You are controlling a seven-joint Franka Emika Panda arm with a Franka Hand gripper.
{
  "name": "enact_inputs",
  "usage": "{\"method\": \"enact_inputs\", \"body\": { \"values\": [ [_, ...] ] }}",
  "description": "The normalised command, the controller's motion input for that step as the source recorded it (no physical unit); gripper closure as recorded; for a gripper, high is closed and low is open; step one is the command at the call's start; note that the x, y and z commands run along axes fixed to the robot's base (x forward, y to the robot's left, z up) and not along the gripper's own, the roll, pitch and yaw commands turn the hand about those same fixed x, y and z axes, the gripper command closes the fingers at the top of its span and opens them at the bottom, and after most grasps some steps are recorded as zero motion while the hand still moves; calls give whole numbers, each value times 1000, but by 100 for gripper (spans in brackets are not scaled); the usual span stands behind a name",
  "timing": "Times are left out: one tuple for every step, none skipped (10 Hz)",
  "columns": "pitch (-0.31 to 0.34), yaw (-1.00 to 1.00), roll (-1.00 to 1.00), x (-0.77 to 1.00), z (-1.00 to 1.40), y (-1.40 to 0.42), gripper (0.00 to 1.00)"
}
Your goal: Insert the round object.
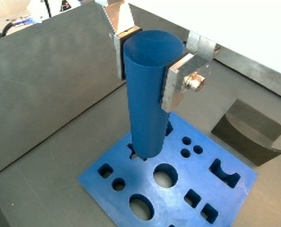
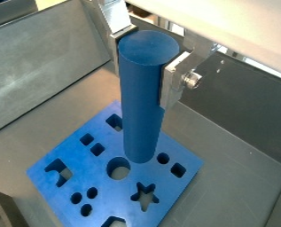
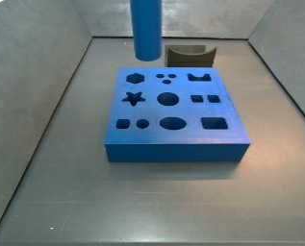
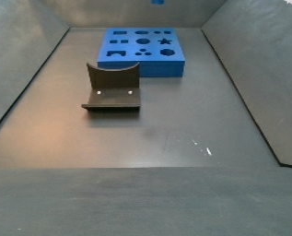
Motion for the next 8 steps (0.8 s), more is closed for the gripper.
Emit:
{"method": "enact_inputs", "body": {
  "values": [
    [0, 0, 0, 0, -449, 0, 100],
    [-74, 0, -1, 174, -1000, 94, 100],
    [-9, 0, 0, 26, -1000, 86, 100],
    [-31, 0, 0, 80, -1000, 34, 100],
    [-24, 0, -24, 297, -1000, 131, 100],
    [4, 0, -163, 363, -803, 306, 100],
    [0, 0, -63, 63, -94, 54, 100],
    [0, 0, 0, 46, 0, 0, 100]
  ]
}}
